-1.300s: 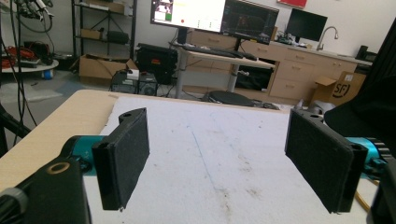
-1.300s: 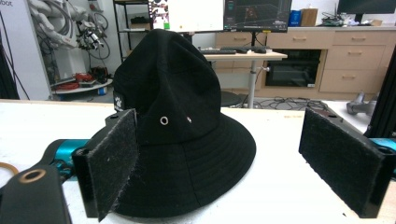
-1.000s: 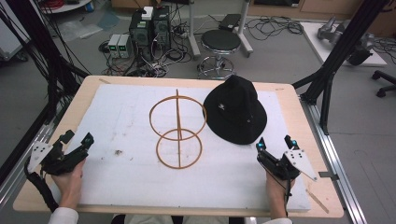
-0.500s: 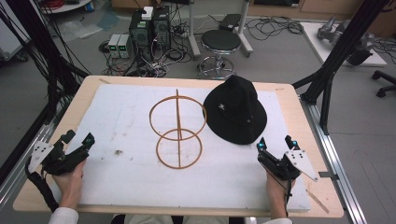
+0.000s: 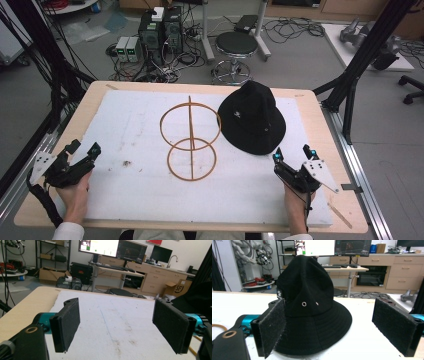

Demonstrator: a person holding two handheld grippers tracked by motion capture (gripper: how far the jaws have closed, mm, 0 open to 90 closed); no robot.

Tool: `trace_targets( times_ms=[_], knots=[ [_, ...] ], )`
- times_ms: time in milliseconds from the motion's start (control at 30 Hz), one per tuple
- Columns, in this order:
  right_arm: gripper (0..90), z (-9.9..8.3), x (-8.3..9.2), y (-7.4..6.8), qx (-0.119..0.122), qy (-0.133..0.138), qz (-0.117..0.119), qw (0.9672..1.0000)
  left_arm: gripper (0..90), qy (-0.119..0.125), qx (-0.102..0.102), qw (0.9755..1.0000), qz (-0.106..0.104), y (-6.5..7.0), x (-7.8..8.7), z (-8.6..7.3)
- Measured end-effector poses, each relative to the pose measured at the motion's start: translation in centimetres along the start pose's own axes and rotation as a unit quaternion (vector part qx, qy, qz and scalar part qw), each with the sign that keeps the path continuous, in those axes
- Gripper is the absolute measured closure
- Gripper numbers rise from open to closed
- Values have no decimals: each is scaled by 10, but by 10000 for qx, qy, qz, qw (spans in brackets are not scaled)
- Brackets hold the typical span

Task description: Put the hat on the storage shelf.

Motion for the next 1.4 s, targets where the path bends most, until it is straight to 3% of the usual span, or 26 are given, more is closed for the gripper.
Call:
trace_targets(
  times_ms=[400,1000,1200,1400],
  knots=[
    [116,13,-10,-12,176,-149,307,9993,226,-25,18,10000,-21,5,0,-1],
    [116,27,-27,-11,235,-357,400,9983,226,-63,-15,9999,-84,6,-1,-2],
    [116,39,-36,-14,398,-457,465,9971,227,-87,0,9999,-132,6,-3,-3],
    [116,47,-45,-13,368,-498,490,9969,228,-88,21,9998,-167,7,-4,-3]
  ],
)
Point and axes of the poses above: each handheld gripper's, and its own axes: x roughly backward along the jaws, z roughly out of its top, y roughly to its right, the point moved 3 cm from there along -x, roughly forward along the jaws, and after that the axes turned 11 degrees about -y, right-handed, at the moved point
